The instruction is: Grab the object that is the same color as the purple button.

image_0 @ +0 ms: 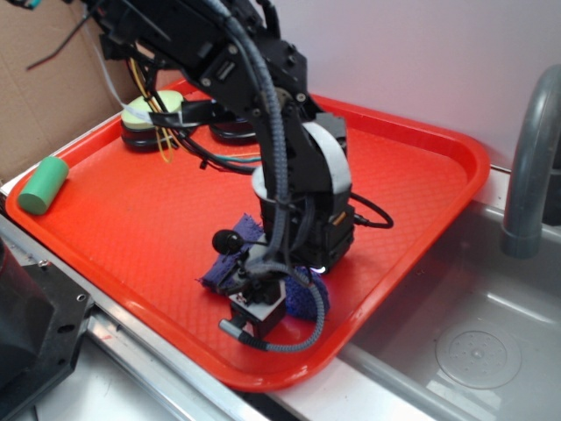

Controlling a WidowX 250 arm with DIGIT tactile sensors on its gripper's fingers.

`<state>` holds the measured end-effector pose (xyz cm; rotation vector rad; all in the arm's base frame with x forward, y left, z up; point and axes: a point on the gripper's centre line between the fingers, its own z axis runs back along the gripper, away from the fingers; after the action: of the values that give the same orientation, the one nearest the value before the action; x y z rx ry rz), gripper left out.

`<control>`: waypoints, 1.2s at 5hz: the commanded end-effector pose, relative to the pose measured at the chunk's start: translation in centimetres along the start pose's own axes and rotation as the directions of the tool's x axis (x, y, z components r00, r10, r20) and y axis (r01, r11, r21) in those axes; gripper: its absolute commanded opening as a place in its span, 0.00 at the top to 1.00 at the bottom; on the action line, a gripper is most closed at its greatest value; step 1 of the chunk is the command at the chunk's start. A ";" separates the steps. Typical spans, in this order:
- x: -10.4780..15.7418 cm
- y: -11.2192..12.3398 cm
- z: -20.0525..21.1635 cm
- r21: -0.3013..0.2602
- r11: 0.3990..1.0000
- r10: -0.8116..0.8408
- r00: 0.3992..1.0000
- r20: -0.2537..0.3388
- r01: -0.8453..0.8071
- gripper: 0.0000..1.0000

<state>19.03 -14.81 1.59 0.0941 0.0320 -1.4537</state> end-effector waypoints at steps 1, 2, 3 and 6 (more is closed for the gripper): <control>-0.2 -0.8 0.2 0.026 1.000 0.007 0.999 0.044 -0.009 1.00; -0.1 -0.7 0.9 0.029 0.997 0.066 0.997 0.039 -0.068 1.00; -1.1 0.1 3.2 0.020 0.962 0.273 0.962 -0.029 -0.272 1.00; -6.5 1.9 10.3 -0.118 0.607 0.787 0.615 -0.047 -0.786 1.00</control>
<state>20.10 -7.58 11.05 0.0007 0.1308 -0.5341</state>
